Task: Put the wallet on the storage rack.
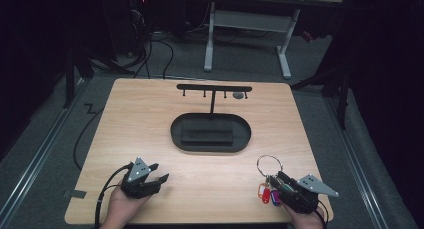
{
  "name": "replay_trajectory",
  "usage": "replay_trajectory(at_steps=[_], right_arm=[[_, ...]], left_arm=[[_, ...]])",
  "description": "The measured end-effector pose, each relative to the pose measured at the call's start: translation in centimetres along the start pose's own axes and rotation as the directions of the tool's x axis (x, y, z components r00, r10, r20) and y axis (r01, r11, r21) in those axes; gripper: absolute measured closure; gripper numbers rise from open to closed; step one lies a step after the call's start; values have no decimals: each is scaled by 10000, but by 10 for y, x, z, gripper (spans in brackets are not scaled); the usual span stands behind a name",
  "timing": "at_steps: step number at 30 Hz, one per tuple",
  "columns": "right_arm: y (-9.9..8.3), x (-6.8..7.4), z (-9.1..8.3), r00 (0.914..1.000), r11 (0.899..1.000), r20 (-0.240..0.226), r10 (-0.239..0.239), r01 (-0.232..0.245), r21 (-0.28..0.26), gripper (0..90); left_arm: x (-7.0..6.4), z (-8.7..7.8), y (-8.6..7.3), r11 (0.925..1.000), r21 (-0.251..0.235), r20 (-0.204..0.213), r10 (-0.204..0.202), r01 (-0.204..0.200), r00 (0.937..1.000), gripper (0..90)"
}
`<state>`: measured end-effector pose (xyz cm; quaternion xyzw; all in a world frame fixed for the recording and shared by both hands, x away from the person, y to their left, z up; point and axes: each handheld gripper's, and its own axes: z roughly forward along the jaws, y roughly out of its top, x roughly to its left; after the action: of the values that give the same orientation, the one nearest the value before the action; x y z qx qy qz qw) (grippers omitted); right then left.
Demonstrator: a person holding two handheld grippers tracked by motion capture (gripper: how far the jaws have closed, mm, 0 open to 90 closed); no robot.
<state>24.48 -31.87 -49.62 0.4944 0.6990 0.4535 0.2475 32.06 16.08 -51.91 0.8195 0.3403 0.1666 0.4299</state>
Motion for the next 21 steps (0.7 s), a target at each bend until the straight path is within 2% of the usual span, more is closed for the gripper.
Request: replay_trajectory(at_steps=[4, 7, 9, 12, 14, 15, 16, 18, 19, 21], right_arm=[[3, 5, 6, 9997, 9997, 138, -198, 196, 122, 558], [5, 8, 11, 9992, 9991, 264, -306, 298, 301, 502], [6, 10, 13, 9981, 9986, 481, -393, 375, 372, 487], [9, 13, 15, 9943, 9973, 936, -520, 469, 558, 515], [11, 16, 18, 9913, 9948, 1137, -663, 569, 843, 535], [13, 18, 20, 9885, 9909, 1218, -896, 762, 1108, 545], [14, 20, 21, 9868, 9880, 1232, -1053, 898, 1257, 545], [18, 25, 24, 9815, 9781, 1267, -1434, 1211, 1691, 553], [20, 26, 25, 9799, 9748, 1293, -1520, 1271, 1831, 567], [26, 28, 29, 9763, 9616, 1444, -1610, 1222, 2458, 612]], left_arm=[[7, 2, -4, 9994, -38, 69, -355, 355, 9993, 416], [8, 3, -5, 10000, -32, -94, -22, 22, 10000, 412], [10, 2, -6, 9998, -170, -66, -100, 99, 9999, 408], [8, -5, -7, 9982, -385, 191, -453, 460, 9988, 399], [4, -12, -7, 9967, -637, 77, -493, 497, 9988, 398], [3, -14, -8, 9966, -658, 89, -490, 495, 9988, 397], [2, -15, -9, 9966, -674, 149, -459, 468, 9988, 392], [2, -14, -7, 9996, -279, 338, 14, -4, 9994, 408], [2, -11, -4, 9992, -47, 470, 404, -402, 9981, 439], [4, -9, -3, 9986, -95, 526, 520, -516, 9973, 441]])
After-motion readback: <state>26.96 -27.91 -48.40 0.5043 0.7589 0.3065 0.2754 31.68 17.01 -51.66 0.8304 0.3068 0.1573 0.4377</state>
